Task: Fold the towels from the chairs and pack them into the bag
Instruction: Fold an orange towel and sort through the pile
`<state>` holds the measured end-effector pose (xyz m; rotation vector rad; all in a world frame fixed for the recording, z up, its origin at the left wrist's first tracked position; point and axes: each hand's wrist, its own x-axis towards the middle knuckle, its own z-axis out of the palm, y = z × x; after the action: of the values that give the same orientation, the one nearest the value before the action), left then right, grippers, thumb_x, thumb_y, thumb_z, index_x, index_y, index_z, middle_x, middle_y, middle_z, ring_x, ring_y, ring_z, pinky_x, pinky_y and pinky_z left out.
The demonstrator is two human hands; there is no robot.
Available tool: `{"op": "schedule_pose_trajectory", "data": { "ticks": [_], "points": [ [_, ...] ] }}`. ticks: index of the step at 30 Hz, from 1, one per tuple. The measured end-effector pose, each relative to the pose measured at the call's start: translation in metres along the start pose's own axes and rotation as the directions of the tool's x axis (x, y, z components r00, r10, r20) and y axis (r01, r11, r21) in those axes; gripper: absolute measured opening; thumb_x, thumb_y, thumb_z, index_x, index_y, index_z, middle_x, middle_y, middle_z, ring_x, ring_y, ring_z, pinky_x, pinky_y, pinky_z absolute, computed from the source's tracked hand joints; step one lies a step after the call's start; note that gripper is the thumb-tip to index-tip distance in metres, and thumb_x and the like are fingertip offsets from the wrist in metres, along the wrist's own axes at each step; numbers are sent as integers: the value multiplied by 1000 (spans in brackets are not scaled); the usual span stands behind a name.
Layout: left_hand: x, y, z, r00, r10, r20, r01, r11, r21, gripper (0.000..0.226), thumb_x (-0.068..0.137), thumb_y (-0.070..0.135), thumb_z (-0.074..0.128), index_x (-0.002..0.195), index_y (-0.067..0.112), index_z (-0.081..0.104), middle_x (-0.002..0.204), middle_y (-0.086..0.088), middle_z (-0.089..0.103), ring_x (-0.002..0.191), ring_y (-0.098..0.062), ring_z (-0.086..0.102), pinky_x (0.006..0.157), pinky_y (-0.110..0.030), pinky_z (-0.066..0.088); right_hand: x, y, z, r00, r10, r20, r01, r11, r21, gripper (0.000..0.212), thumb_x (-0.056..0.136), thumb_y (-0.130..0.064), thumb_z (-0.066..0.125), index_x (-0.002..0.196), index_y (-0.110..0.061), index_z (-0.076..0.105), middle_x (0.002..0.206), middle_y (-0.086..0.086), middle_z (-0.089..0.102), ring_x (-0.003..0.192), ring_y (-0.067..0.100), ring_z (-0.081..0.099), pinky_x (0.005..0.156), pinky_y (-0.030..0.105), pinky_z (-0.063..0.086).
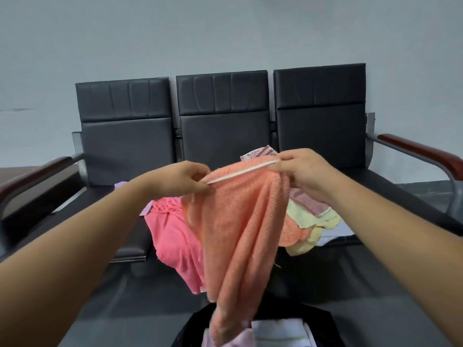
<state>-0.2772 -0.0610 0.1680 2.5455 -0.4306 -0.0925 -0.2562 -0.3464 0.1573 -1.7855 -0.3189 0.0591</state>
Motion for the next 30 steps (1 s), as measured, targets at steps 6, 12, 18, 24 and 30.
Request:
{"op": "schedule_pose_trajectory", "data": {
  "ticks": [6, 12, 18, 24, 30],
  "points": [
    [10, 15, 15, 980, -44, -193, -99, 735, -671, 15, 93, 1, 58, 94, 1, 74, 80, -12, 65, 69, -20, 59, 61, -25, 49, -11, 9, 12, 987, 31, 161, -2, 984, -178, 13, 86, -12, 79, 96, -10, 71, 85, 14, 72, 76, 19, 69, 69, 32, 55],
    [21, 39, 27, 998, 34, -60, -67, 680, -730, 11, 83, 13, 69, 92, 8, 65, 74, -4, 61, 59, -13, 54, 52, -22, 42, -8, 2, 46, 982, -146, 120, 149, 989, -15, 20, 92, -3, 69, 112, -7, 71, 85, 14, 70, 76, 17, 65, 63, 28, 53],
    [14, 10, 33, 989, 110, 101, 4, 653, -758, 33, 82, 8, 77, 110, 5, 61, 89, -8, 65, 74, -16, 65, 63, -24, 54, 0, 13, 32, 1000, 6, 13, -9, 974, 225, 25, 95, 3, 50, 106, 24, 57, 92, 20, 57, 86, 30, 55, 70, 35, 47],
    [21, 13, 42, 997, 80, -13, -65, 688, -723, 23, 84, 27, 72, 92, 6, 72, 82, -8, 62, 72, -15, 56, 68, -25, 45, -6, 19, 36, 986, -119, 116, 130, 988, -88, 26, 88, -37, 77, 112, -27, 73, 107, 4, 75, 103, 22, 71, 95, 44, 54],
    [13, 18, 46, 990, 124, 65, -40, 698, -715, 23, 84, 24, 66, 96, 5, 64, 73, 0, 69, 59, -10, 65, 55, -21, 52, 1, 9, 32, 979, -194, -65, 184, 975, -128, 27, 92, -35, 75, 98, -9, 77, 97, 21, 74, 91, 41, 70, 88, 54, 54]
  ]
}}
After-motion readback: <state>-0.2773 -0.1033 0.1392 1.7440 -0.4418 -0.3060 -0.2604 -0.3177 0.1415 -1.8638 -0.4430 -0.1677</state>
